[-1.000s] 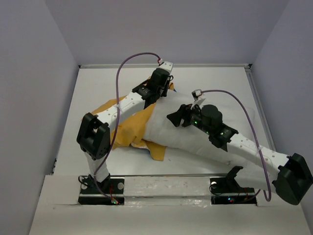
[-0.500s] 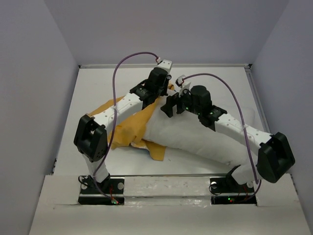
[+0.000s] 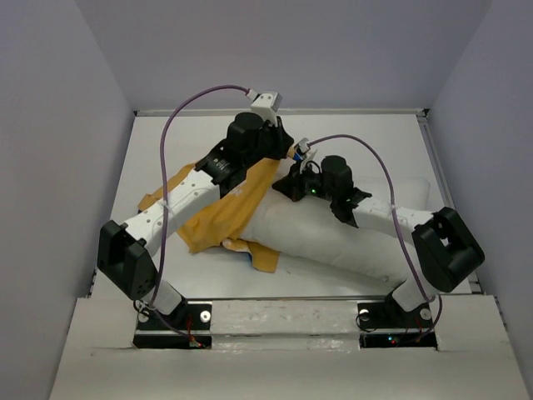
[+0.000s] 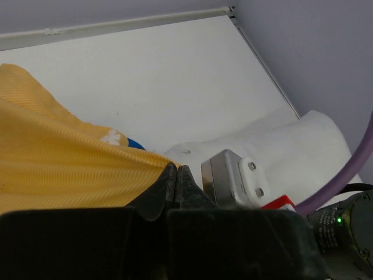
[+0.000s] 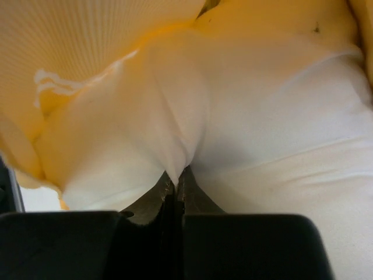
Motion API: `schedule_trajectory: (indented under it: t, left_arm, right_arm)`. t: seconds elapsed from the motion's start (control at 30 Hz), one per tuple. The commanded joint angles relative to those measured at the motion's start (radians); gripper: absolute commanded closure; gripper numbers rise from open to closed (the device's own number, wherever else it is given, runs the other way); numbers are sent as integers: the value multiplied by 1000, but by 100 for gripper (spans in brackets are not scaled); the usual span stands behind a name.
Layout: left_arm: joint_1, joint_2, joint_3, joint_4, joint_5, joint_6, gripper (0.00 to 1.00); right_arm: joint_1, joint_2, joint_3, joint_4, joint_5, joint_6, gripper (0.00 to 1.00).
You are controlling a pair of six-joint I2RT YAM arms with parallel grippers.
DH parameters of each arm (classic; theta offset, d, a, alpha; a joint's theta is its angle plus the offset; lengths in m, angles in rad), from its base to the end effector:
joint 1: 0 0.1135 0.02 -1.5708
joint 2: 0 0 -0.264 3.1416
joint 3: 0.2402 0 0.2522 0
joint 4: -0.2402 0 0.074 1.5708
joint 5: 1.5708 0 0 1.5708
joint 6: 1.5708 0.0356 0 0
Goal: Put the pillow into the pillowcase
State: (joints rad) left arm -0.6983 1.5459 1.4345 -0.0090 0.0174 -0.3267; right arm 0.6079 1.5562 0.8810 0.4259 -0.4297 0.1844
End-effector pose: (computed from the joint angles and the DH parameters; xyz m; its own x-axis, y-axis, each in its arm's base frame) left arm 0.2848 -0.2399 0.3966 -0.2977 -0.1691 -0.9396 0.5918 0.7396 -0.3206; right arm 0.2771 0.2109 0.2449 -0.3551 -0.0440 -0.9338 -0.7991 0.5327 0.2787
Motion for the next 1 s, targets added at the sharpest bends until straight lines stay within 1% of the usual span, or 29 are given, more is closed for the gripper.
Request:
schedule_trajectory:
  t: [0.0, 0.03, 0.07, 0.1, 0.13, 0.17, 0.2, 0.23, 0.3, 0.37, 0.43, 0.47, 0.57, 0.6, 0.67, 0.77, 0.8, 0.83, 0.87, 0.9, 0.93, 0.97]
  left_arm:
    - [-9, -112, -55, 207, 157, -115, 100]
    - [-13, -125, -84, 217, 171, -127, 100]
    - [-15, -127, -95, 222, 185, -133, 100]
    - [-20, -125, -101, 224, 197, -141, 100]
    - [-35, -116, -106, 224, 208, -146, 100]
    - [-47, -113, -106, 222, 207, -141, 100]
    - [-67, -110, -108, 219, 199, -140, 100]
    - [-72, -112, -109, 219, 197, -141, 100]
    - [-73, -115, -112, 225, 205, -147, 100]
    - [-72, -107, -97, 228, 229, -155, 100]
    - [-76, -89, -65, 248, 280, -176, 100]
    - [-95, -83, -56, 256, 286, -186, 100]
    - [-124, -78, -39, 290, 302, -219, 100]
    - [-133, -78, -40, 303, 312, -250, 100]
    - [-138, -75, -52, 342, 357, -285, 100]
    - [-147, -75, -59, 353, 369, -316, 100]
    - [-147, -76, -59, 345, 363, -314, 100]
    - [-145, -72, -46, 287, 318, -302, 93]
    - [-145, -64, -37, 250, 279, -257, 85]
    - [-142, -57, -33, 218, 242, -238, 74]
    - [-130, -35, -13, 157, 178, -215, 47]
    - [-127, -24, 4, 118, 138, -189, 36]
  right_arm:
    - [9, -22, -69, 327, 100, 216, 100]
    - [9, -42, -86, 424, 136, 289, 100]
    - [9, -83, -117, 468, 223, 328, 100]
    - [9, -99, -128, 553, 255, 361, 100]
    - [9, -116, -135, 588, 288, 383, 100]
    - [9, -151, -154, 620, 361, 429, 100]
    - [9, -171, -169, 699, 394, 469, 100]
    - [9, -192, -189, 723, 460, 484, 100]
    - [9, -247, -204, 767, 497, 504, 100]
    - [9, -263, -221, 801, 514, 543, 100]
    - [9, -248, -209, 760, 546, 581, 100]
    - [9, -230, -203, 742, 592, 589, 100]
    - [9, -122, -176, 709, 655, 625, 100]
    - [9, -98, -157, 670, 657, 629, 100]
    - [9, -29, -120, 660, 645, 662, 100]
    - [9, 4, -91, 549, 686, 714, 100]
    - [9, 5, -93, 538, 698, 719, 100]
    - [9, 7, -94, 512, 713, 725, 100]
    - [-2, 7, -70, 423, 732, 736, 100]
    - [-2, 8, -57, 395, 738, 739, 100]
    - [-11, 8, -53, 387, 743, 736, 100]
    - [-11, 8, -53, 383, 743, 730, 100]
